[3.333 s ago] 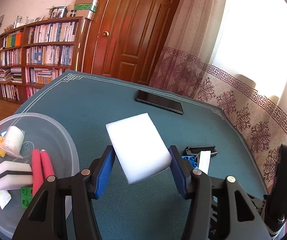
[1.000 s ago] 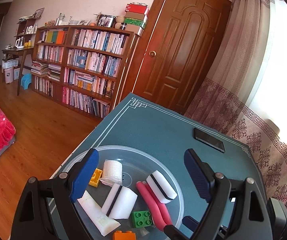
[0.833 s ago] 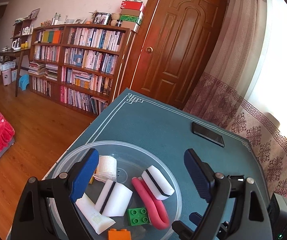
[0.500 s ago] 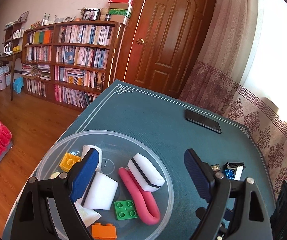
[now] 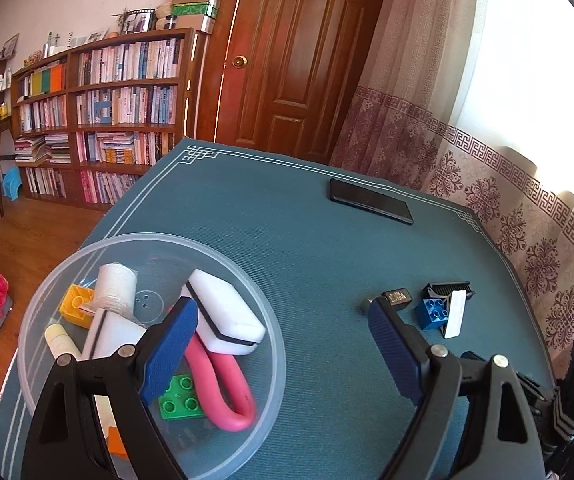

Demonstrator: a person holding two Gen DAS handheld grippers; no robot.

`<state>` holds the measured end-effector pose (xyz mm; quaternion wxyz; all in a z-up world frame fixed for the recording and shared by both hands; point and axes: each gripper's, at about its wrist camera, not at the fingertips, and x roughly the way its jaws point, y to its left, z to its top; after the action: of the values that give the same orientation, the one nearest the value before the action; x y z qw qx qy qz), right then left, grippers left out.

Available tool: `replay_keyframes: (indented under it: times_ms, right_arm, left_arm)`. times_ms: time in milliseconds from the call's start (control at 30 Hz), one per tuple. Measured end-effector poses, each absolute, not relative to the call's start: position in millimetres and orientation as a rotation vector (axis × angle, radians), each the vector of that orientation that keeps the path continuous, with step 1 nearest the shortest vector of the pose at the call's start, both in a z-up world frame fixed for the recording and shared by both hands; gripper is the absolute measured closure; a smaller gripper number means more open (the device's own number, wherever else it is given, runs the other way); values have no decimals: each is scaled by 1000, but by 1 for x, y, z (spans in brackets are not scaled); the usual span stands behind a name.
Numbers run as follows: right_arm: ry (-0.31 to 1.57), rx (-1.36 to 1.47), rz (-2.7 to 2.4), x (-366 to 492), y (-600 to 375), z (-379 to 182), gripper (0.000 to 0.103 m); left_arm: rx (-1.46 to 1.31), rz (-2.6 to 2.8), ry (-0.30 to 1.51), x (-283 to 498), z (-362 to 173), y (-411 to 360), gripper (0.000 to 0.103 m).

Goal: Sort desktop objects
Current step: 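Move both grippers back toward the blue brick and brown bottle, then grasp the flat white sponge with the right gripper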

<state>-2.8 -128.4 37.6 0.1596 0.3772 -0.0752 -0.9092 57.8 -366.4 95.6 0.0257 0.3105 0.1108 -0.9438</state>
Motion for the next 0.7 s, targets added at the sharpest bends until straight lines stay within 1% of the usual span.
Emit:
replay_keyframes:
  times_ms: [367, 700]
  right_arm:
    - [-232, 1062, -2686, -26, -98, 42, 62]
    - [-218, 1053, -2693, -53, -100, 43, 62]
  left_arm:
    - [1032, -2985, 223, 44, 89, -321, 13]
    - [1115, -2999, 148, 25, 72, -293, 13]
